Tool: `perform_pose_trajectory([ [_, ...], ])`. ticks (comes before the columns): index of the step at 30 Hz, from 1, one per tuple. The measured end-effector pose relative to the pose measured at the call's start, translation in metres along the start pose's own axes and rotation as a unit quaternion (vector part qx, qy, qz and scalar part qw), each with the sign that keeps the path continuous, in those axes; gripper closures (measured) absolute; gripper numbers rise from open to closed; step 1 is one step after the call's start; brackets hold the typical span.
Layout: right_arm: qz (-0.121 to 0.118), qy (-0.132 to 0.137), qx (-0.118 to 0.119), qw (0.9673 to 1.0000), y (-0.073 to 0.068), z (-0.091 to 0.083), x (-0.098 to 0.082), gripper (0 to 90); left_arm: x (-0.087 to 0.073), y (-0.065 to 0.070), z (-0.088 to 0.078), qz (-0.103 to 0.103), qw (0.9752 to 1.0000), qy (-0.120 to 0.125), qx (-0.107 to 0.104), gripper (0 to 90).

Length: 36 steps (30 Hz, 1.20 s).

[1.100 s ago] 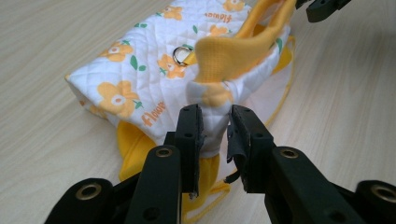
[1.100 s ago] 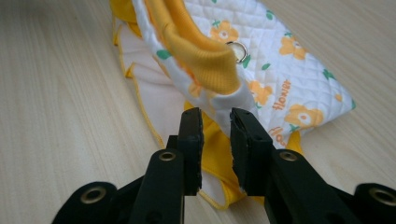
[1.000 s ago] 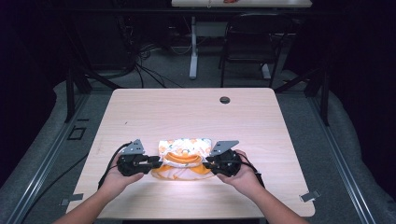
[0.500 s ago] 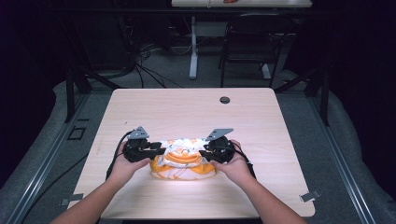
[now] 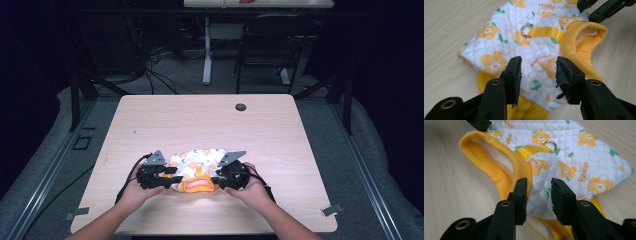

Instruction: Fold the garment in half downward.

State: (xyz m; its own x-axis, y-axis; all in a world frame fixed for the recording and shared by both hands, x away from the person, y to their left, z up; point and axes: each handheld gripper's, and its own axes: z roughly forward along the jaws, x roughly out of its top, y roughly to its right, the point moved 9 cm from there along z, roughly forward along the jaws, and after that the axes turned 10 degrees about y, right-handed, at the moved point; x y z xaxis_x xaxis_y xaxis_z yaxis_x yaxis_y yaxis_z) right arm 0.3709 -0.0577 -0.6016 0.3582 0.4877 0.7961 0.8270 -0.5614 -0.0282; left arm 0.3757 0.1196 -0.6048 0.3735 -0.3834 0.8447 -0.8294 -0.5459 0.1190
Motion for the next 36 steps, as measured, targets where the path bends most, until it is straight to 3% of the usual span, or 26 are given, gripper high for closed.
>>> perform_pose_trajectory([
  [6, -0.001, -0.013, 0.005, 0.9999, -0.007, 0.006, -0.014, 64.4, -0.016, 0.002, 0.006, 0.003, 0.9999, -0.014, 0.002, 51.0],
  [18, 0.011, -0.020, -0.001, 0.9997, 0.001, 0.011, -0.023, 64.9, -0.019, -0.003, 0.013, -0.002, 0.9999, -0.010, 0.009, 50.9],
  [24, 0.021, -0.011, -0.007, 0.9997, 0.007, 0.016, -0.021, 65.2, -0.016, -0.012, 0.018, -0.009, 0.9997, -0.008, 0.021, 51.4],
  [28, 0.031, -0.006, -0.014, 0.9994, 0.013, 0.019, -0.019, 65.4, -0.011, -0.020, 0.022, 0.002, 0.9993, -0.020, 0.030, 52.4],
  [31, 0.027, -0.005, -0.022, 0.9994, 0.018, 0.023, -0.016, 65.5, -0.008, -0.027, 0.027, -0.008, 0.9991, -0.018, 0.037, 53.6],
  [36, 0.037, -0.002, -0.031, 0.9988, 0.030, 0.029, -0.013, 65.5, -0.004, -0.037, 0.033, -0.006, 0.9986, -0.011, 0.051, 55.5],
])
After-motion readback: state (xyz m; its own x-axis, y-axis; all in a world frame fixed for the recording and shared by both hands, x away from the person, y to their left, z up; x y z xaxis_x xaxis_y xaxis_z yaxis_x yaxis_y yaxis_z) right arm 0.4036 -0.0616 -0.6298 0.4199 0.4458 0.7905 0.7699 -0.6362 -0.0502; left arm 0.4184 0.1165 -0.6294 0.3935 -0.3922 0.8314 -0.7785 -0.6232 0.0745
